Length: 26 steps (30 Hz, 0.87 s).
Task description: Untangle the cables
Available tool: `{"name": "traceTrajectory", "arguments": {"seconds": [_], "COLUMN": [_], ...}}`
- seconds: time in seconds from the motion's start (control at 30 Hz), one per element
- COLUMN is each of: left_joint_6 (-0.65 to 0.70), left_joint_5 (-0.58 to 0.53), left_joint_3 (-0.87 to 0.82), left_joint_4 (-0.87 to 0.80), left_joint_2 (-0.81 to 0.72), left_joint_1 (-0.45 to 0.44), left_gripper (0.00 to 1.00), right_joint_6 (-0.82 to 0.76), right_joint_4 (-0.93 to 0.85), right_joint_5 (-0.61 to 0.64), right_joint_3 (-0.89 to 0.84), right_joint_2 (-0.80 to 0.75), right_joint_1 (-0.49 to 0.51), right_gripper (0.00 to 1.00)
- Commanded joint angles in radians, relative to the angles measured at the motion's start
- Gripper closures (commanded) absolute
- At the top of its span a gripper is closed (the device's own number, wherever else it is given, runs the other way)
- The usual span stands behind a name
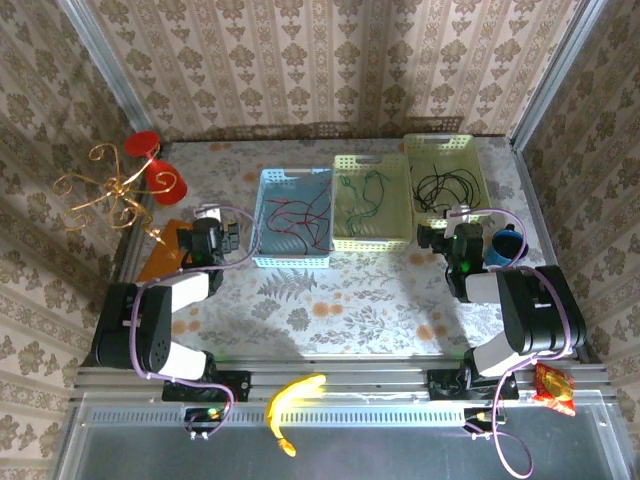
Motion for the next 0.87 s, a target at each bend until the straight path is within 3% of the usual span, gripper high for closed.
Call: {"name": "traceTrajectory", "arguments": {"seconds": [0.0,0.1,0.13,0.17,0.23,0.3,0.33,0.83], "left_joint_6": [0.027,0.035,0.031,0.031,0.037,0.055,0.04,0.047], "left_joint_5": [0.118,0.097,0.13,0.161,0.163,0.146,0.152,0.166], "left_joint_3": [-0.044,-0.129,-0.165,-0.155,-0.097,-0.12,-0.111,-0.111], "left_joint_4": [0.093,0.316,0.477,0.493,0.346,0.445,0.39,0.412], "left_joint_2": [-0.035,0.008,0.087,0.137,0.121,0.148,0.13,0.139], "left_joint_1": [0.054,0.089,0.116,0.121,0.102,0.104,0.103,0.112], "left_gripper": [0.0,0.0,0.0,0.0,0.0,0.0,0.0,0.0], "right_joint_6": [0.015,0.015,0.015,0.015,0.015,0.015,0.015,0.018], "right_joint_4": [0.008,0.009,0.009,0.009,0.009,0.009,0.009,0.002], "right_joint_5": [-0.012,-0.014,-0.013,-0.013,-0.014,-0.014,-0.013,-0.034], "right_joint_3": [0.018,0.018,0.018,0.018,0.019,0.018,0.018,0.021], "right_joint_2": [0.0,0.001,0.001,0.001,0.001,0.002,0.002,0.001], "right_joint_1": [0.0,0.0,0.0,0.0,0.0,0.0,0.0,-0.01], "right_gripper": [0.0,0.0,0.0,0.0,0.0,0.0,0.0,0.0]}}
